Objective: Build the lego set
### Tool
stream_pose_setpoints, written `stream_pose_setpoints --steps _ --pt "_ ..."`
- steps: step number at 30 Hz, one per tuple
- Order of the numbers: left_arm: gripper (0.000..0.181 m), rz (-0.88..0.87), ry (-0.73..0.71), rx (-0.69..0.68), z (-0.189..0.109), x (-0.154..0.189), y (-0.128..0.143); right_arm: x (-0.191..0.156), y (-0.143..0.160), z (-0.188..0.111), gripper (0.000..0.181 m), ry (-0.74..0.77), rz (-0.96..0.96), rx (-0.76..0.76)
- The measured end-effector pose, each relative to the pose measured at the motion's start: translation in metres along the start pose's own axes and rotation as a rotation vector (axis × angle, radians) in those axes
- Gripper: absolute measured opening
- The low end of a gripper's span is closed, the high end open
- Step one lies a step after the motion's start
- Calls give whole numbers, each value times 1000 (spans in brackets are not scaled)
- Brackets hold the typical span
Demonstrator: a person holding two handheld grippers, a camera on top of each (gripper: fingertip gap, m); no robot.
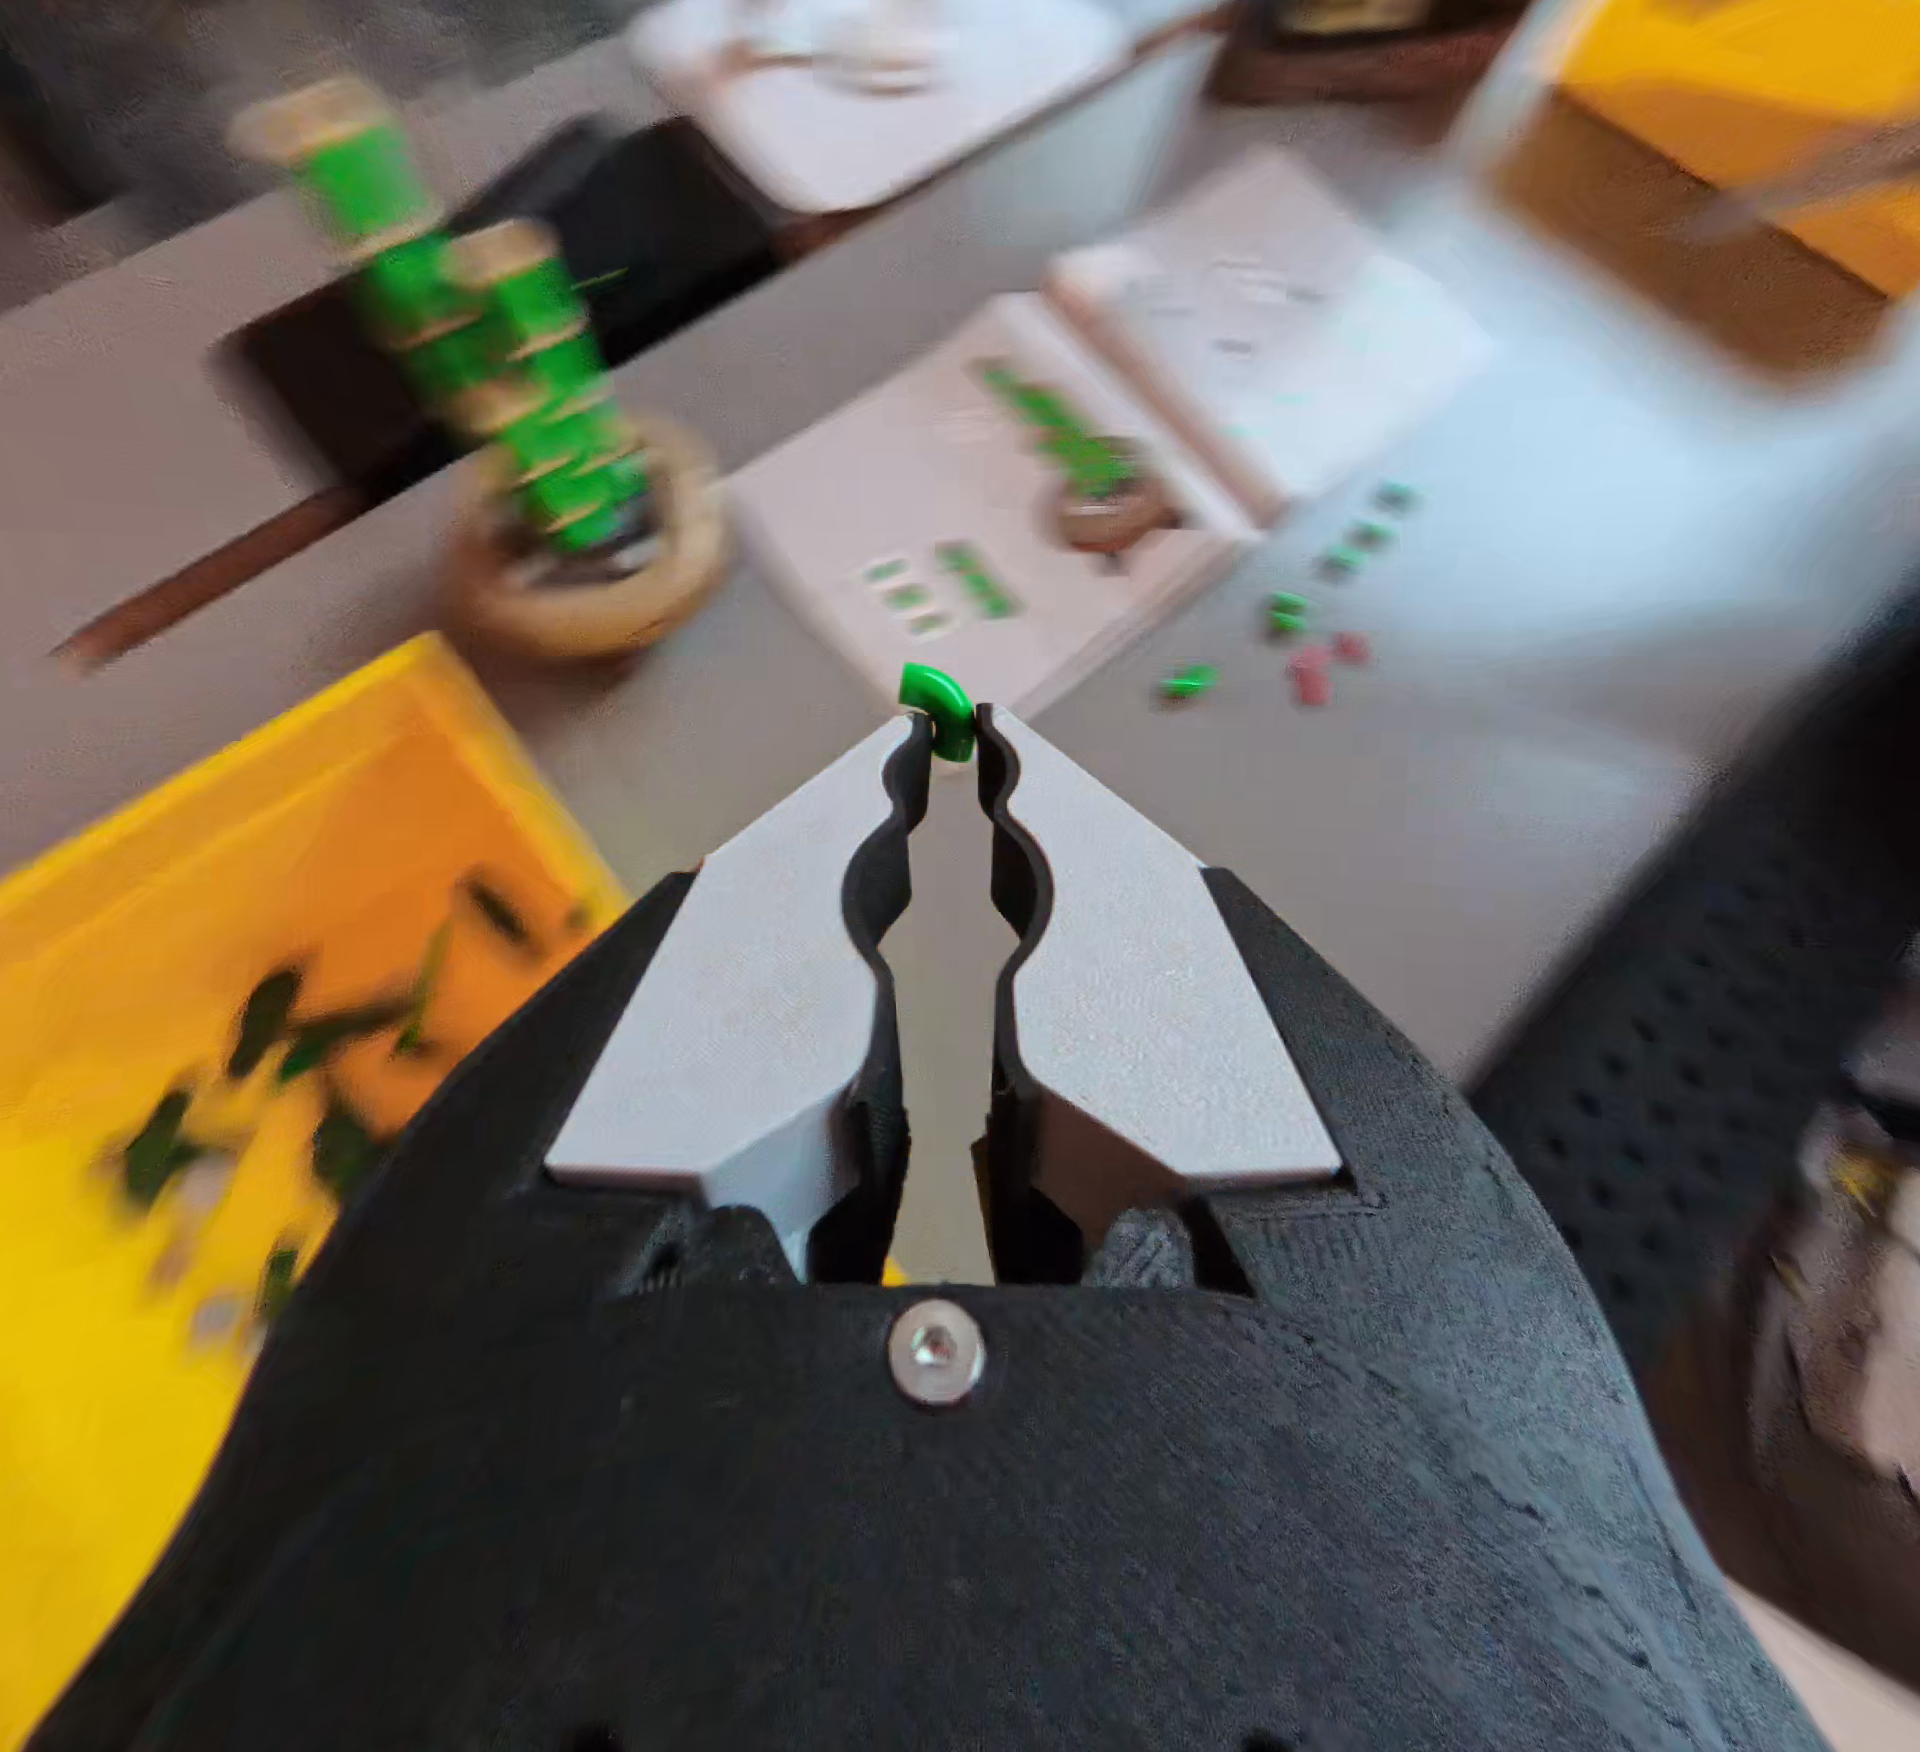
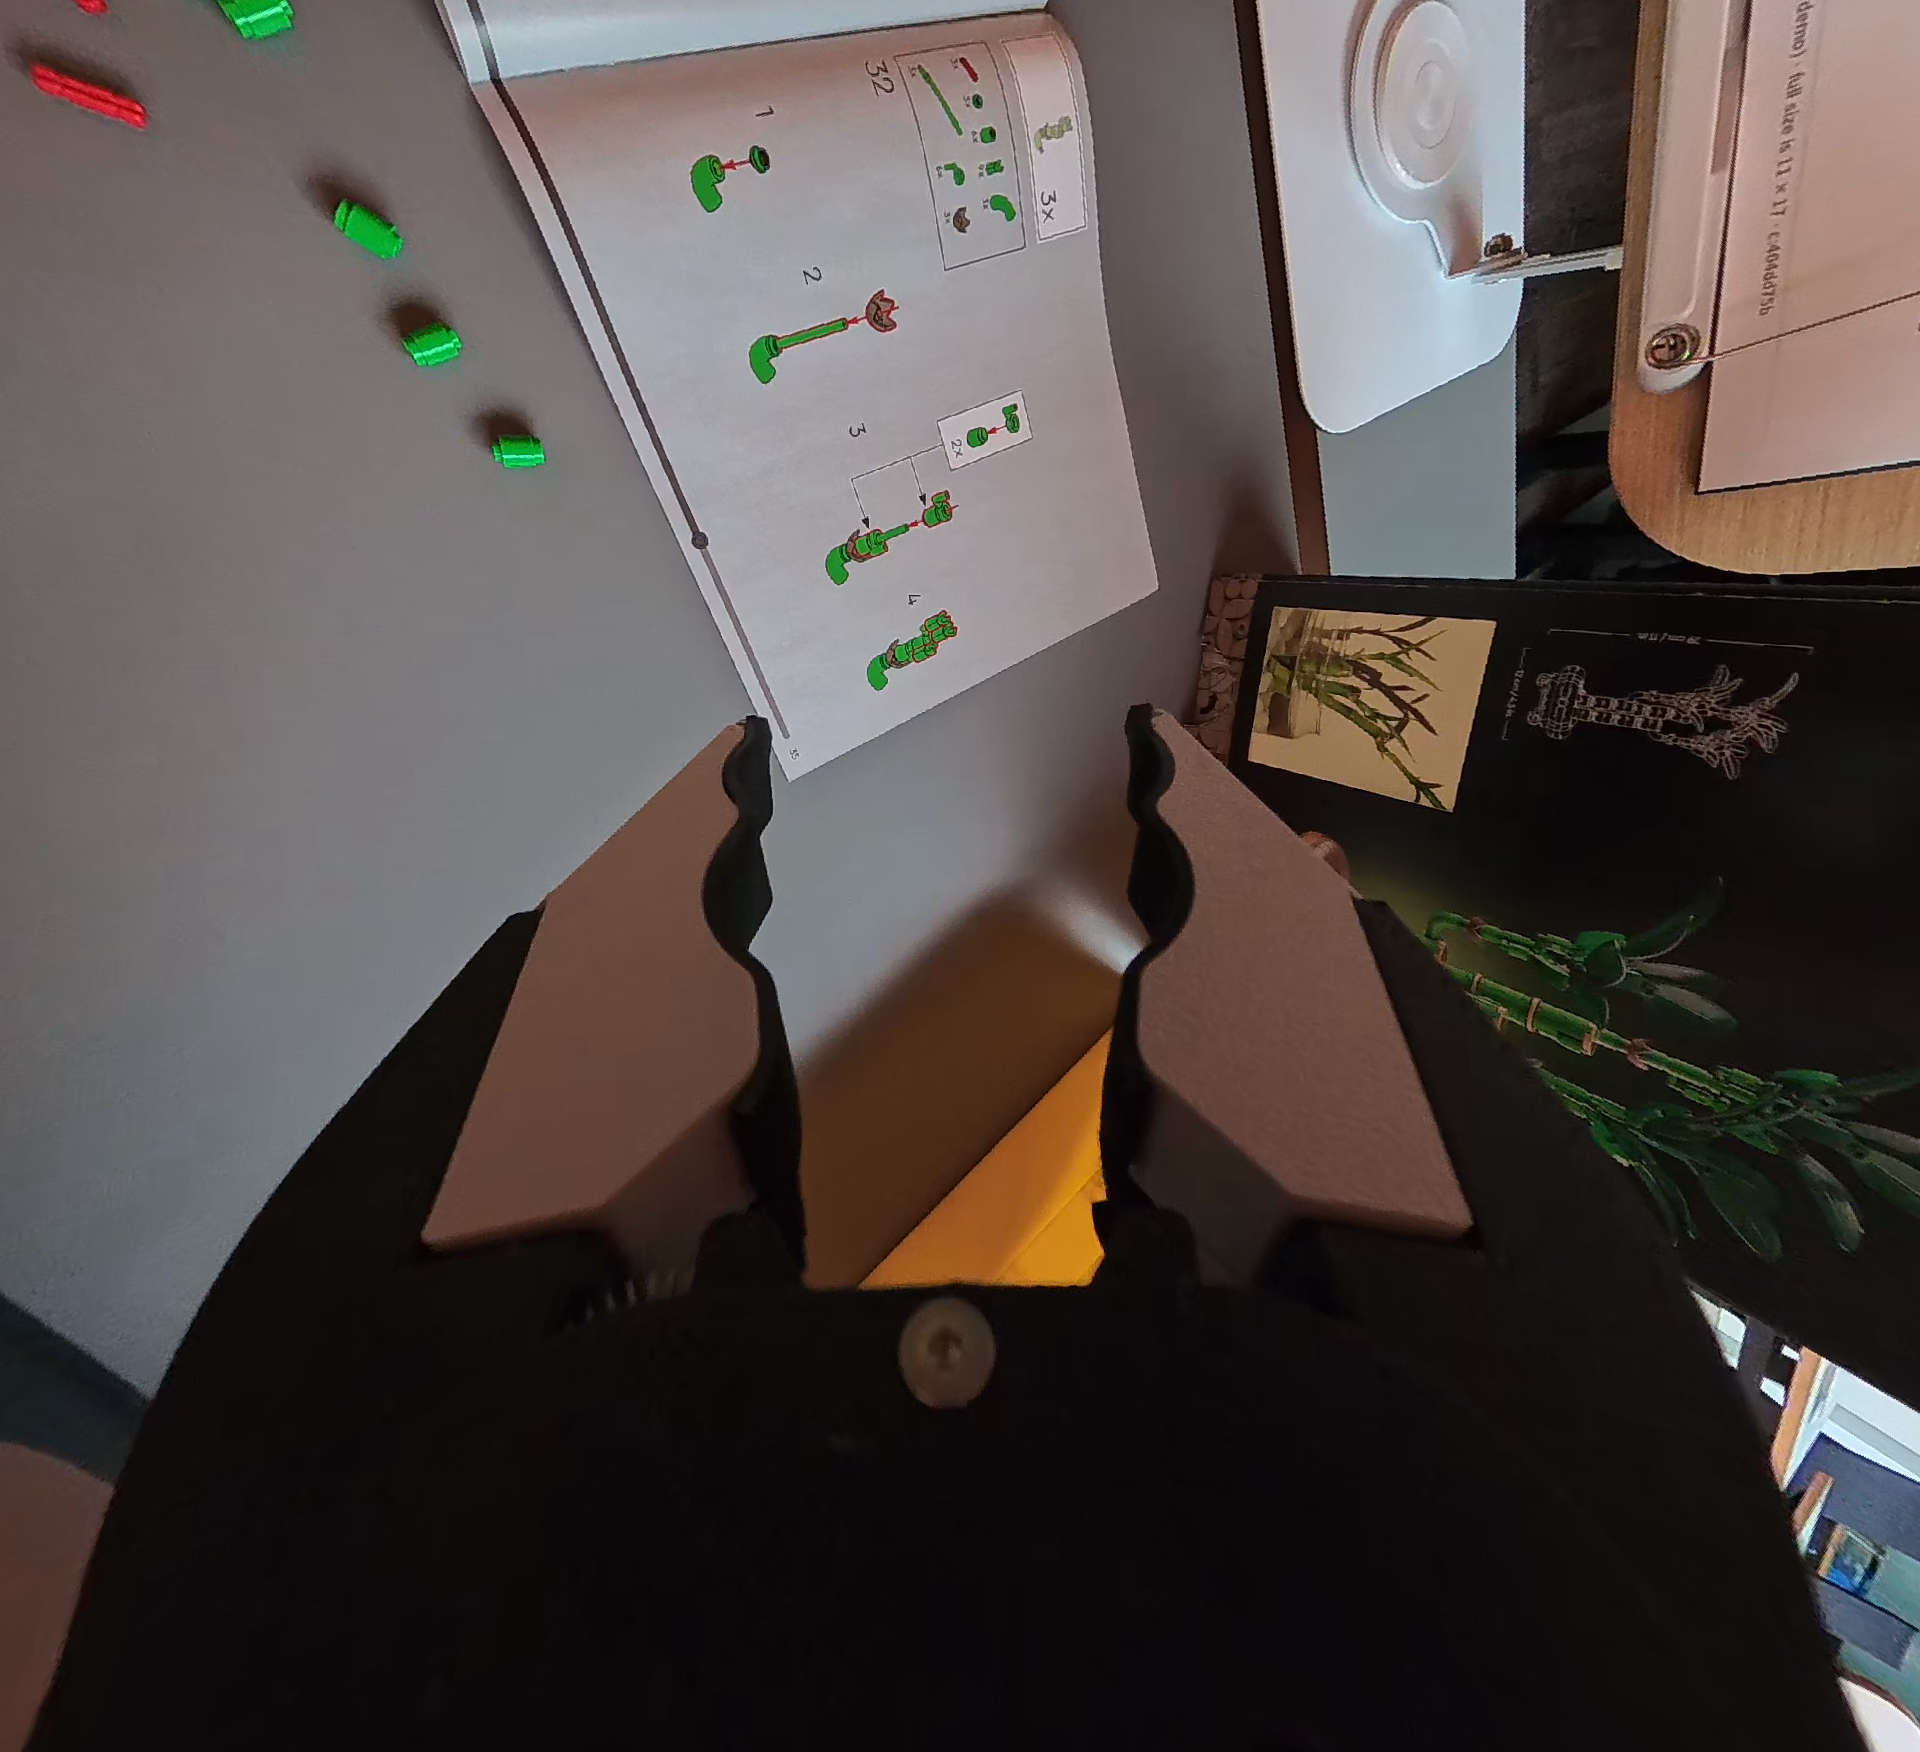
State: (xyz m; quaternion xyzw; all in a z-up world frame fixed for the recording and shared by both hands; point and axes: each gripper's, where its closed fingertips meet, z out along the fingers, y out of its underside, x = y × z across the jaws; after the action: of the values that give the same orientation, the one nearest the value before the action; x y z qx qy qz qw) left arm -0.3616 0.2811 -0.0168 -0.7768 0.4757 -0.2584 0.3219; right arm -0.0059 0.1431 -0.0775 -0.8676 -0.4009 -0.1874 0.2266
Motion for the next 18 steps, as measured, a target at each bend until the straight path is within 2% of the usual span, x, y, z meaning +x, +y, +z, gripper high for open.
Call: stream_pose_setpoints --steps 1,3,6,8,10,18 --pt "7 92 98 -20 12 31 -5 0 0 0 69 0 0 0" --pt "7 253 200 -115 45 74 -2 0 0 1 69 -4 -1 1" --pt "6 378 241 -339 102 103 25 -2 0 2 69 -11 -6 -3" --pt "6 428 228 -477 132 106 48 -3 0 2 69 -16 -9 -4" --pt "6 454 228 -542 151 106 62 -4 0 2 69 -19 -12 -3" --pt "6 440 207 -664 178 95 90 -7 -2 5 68 -30 -28 -7"
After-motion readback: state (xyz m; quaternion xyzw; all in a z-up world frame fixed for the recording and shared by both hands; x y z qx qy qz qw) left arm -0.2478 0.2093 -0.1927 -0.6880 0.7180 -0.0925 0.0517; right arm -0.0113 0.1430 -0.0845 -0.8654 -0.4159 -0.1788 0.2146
